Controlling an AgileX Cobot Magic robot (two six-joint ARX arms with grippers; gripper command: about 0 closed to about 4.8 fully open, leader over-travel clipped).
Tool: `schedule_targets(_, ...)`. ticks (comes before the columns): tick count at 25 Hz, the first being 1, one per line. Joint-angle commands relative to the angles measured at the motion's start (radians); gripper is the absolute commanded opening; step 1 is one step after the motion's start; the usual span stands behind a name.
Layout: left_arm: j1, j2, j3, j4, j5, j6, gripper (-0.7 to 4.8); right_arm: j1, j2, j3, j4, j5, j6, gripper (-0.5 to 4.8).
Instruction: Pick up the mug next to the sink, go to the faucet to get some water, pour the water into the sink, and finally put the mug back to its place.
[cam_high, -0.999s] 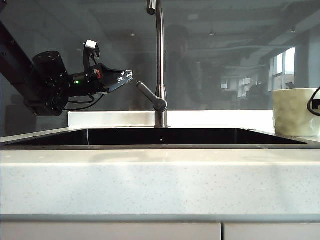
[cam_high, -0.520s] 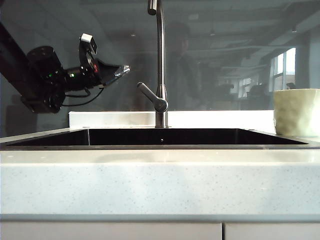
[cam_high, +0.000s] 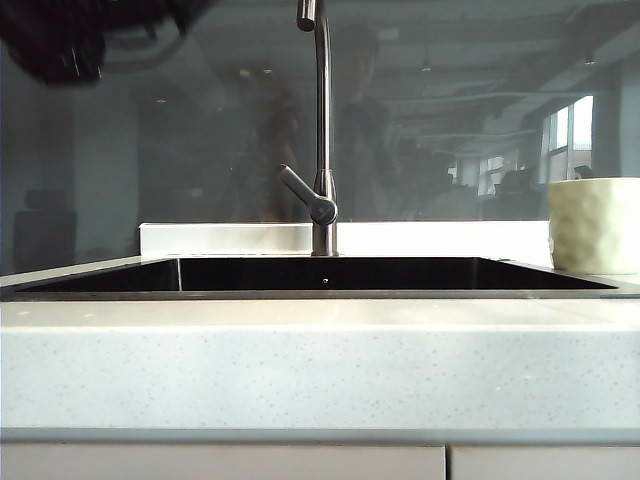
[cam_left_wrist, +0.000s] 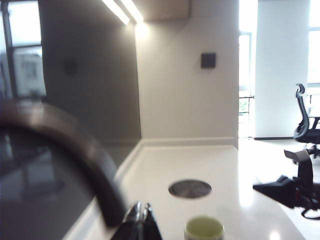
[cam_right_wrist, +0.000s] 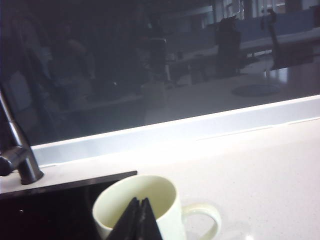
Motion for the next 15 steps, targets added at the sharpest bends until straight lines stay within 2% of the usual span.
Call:
schedule_targets(1, 0.014, -0.103, -0.018, 0.046, -0.016, -0.007, 0.03, 0.019, -0.082, 0.004, -0.085, -0.007, 0.025, -0.06)
schedule_targets(7, 0.064, -0.418, -0.292, 0.042, -0.070, 0.061, 0.03, 0.055, -0.242, 0.004, -0.229, -0.048, 0.051, -0.06)
schedule_targets(10, 0.092, -0.583, -0.491, 0.002, -0.116, 0.147, 0.03, 0.068, -0.289, 0.004, -0.285, -0.072, 0.050, -0.06)
schedule_targets(12, 0.104, -0.698, -0.628, -0.086, -0.165, 0.270, 0.03, 0.073, -0.311, 0.004, -0.312, -0.074, 0.050, -0.06)
schedule_targets(15, 0.114, -0.943, -0.873, -0.447, -0.336, 0.647, 0.01, 0.087, -0.343, 0.004, -0.344, -0.073, 0.050, -0.05)
